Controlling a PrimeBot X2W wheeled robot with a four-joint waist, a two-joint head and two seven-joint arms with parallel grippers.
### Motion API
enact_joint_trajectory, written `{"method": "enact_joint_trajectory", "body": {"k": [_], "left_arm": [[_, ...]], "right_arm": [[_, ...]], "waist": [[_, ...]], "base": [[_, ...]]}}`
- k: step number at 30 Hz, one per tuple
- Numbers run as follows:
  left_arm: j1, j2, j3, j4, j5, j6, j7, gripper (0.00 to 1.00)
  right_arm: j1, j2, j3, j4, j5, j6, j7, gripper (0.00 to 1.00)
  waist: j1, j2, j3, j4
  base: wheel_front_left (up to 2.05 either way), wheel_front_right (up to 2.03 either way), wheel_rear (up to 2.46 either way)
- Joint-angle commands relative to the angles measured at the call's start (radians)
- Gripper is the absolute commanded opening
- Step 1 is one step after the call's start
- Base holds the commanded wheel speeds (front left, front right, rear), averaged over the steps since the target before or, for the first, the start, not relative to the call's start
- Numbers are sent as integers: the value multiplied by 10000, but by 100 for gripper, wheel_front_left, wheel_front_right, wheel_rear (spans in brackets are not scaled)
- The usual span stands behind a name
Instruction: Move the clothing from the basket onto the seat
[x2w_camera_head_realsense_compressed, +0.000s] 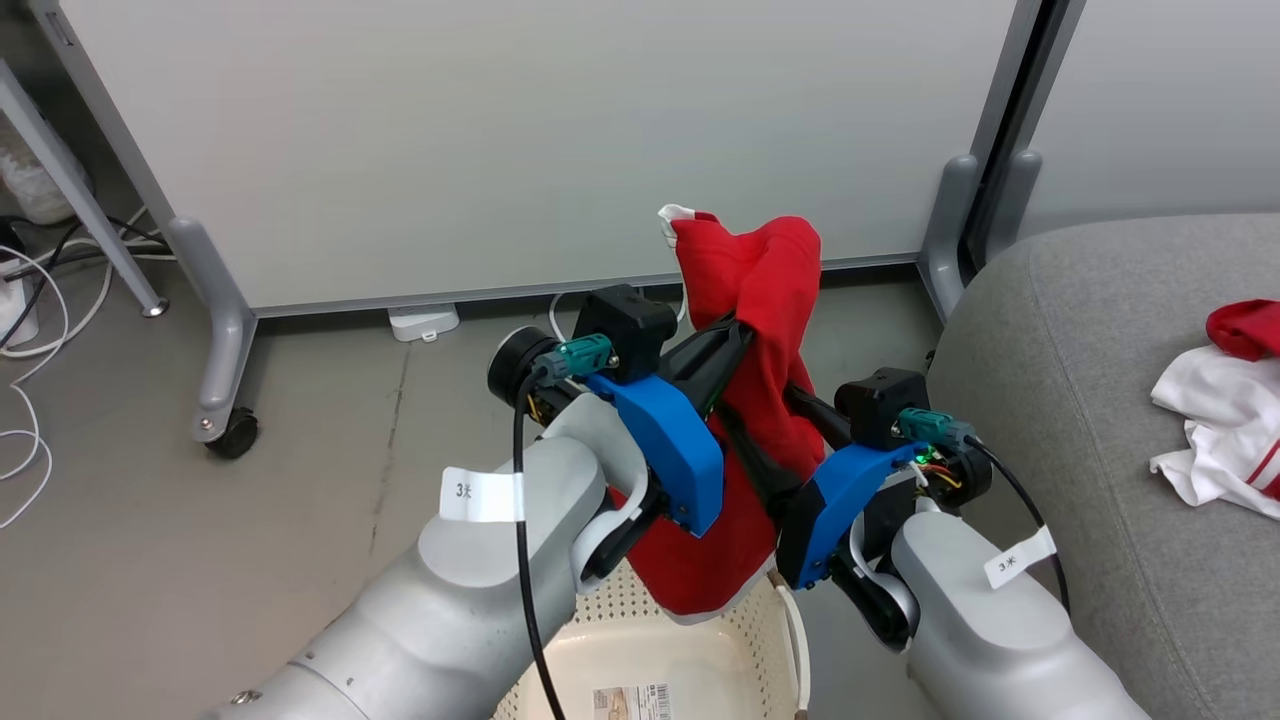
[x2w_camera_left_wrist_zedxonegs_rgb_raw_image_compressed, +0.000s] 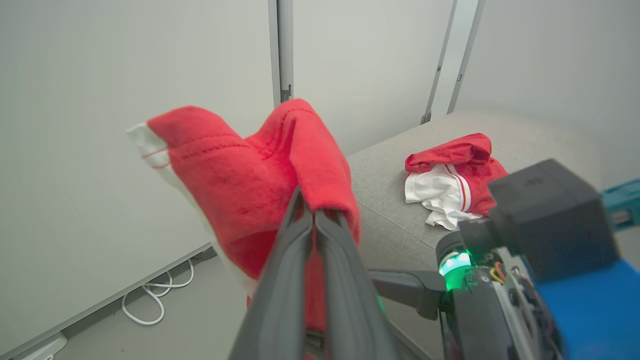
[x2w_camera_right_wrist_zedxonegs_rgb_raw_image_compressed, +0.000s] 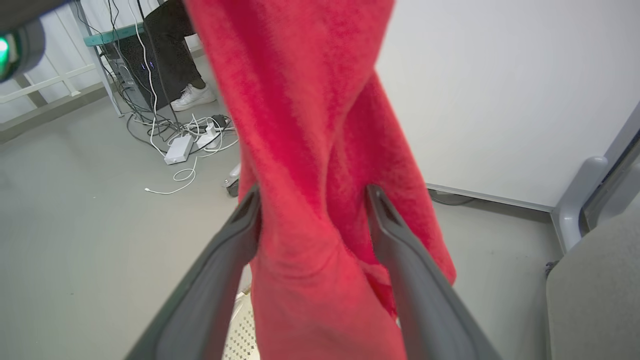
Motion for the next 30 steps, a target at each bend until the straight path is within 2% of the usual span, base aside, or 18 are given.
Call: {"method": "enact_joint_trajectory", "body": {"k": [1, 3, 24, 25, 26, 27, 28, 30], "left_arm": [[-22, -5, -5, -26, -40, -18, -37, 0], [-14, -11, -62, -20, -95, -18, -43, 0], [76, 0, -267, 325, -551, -20, -66, 0], [79, 0, -276, 338, -564, -20, -69, 11], [81, 2, -284, 356, -569, -20, -86, 40], [82, 11, -278, 371, -551, -8, -139, 84], [102, 19, -266, 388, -526, 22, -192, 100], [213, 58, -244, 423, -475, 77, -324, 100]], "right_arm": [[-150, -7, 56, 70, 101, 1, -67, 100], [-258, -7, 296, 264, 239, 1, -168, 0], [-734, -7, 1285, 1247, 1369, 1, -786, 0], [-744, -7, 1308, 1278, 1388, 1, -810, 0], [-760, -7, 1330, 1313, 1403, 1, -823, 0], [-778, -7, 1350, 1334, 1438, 1, -842, 0], [-799, -7, 1365, 1350, 1478, 1, -864, 0], [-837, -7, 1404, 1340, 1552, 1, -872, 0]], "waist": [[-1, -1, -26, 0], [-1, -1, -63, -1], [-1, -1, -158, -167], [-1, -1, -158, -168], [-1, -1, -158, -170], [-1, -1, -159, -174], [-1, -1, -158, -180], [-1, -1, -149, -196]], "base": [[0, 0, 0], [0, 0, 0], [0, 0, 0], [0, 0, 0], [0, 0, 0], [0, 0, 0], [0, 0, 0], [0, 0, 0]]}}
